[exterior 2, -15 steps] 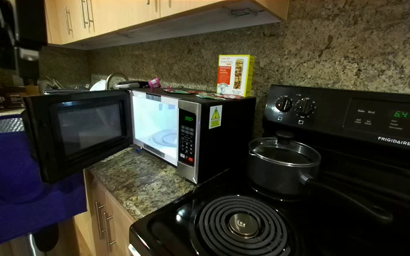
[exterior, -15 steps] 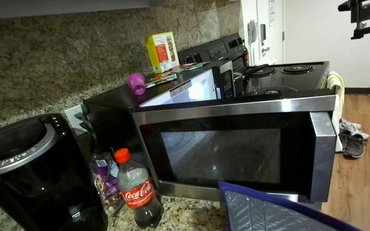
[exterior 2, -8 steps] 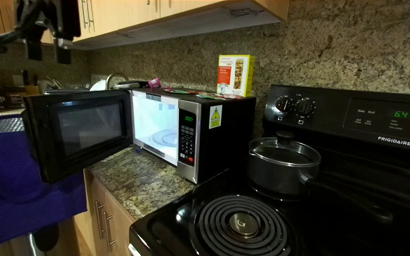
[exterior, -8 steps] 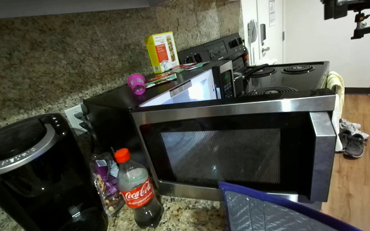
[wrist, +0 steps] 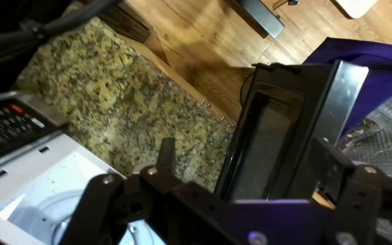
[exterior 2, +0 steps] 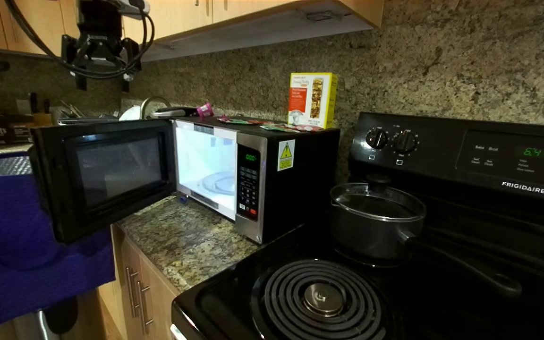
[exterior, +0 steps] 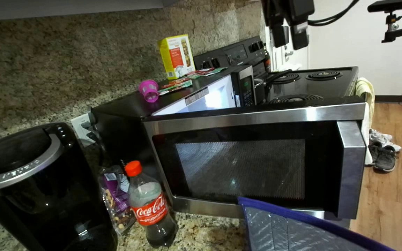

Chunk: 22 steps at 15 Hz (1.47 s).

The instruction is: Put the bottle inside the blue bag

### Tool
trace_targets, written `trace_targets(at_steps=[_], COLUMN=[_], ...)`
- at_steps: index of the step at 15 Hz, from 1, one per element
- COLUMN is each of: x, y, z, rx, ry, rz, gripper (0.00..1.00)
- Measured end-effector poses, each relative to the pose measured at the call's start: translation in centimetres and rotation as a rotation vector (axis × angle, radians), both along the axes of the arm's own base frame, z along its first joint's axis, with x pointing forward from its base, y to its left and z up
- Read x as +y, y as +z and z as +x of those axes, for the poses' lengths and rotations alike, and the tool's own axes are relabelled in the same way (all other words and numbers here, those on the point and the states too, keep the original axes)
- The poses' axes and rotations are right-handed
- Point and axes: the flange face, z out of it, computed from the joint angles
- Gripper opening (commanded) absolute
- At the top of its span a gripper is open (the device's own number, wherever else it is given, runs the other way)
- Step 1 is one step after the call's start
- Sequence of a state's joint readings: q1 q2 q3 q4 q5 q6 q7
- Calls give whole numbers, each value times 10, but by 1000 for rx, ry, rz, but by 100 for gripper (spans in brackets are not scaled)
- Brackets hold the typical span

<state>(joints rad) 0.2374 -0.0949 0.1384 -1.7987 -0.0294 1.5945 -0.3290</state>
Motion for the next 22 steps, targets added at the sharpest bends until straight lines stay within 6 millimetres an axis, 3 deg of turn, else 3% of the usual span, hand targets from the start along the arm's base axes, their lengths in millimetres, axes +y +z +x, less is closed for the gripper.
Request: trace_targets(at_steps=[3,7,9,14,17,22], x=[60,118,132,132,139,197], y=[6,15,12,12,4,-45], z=[18,29,35,39,44,75], rx=[3,20,28,31,42,65], ry=[158,361,409,424,543,798], rz=[11,30,36,39,39,43], gripper=[100,100,100,100,100,100])
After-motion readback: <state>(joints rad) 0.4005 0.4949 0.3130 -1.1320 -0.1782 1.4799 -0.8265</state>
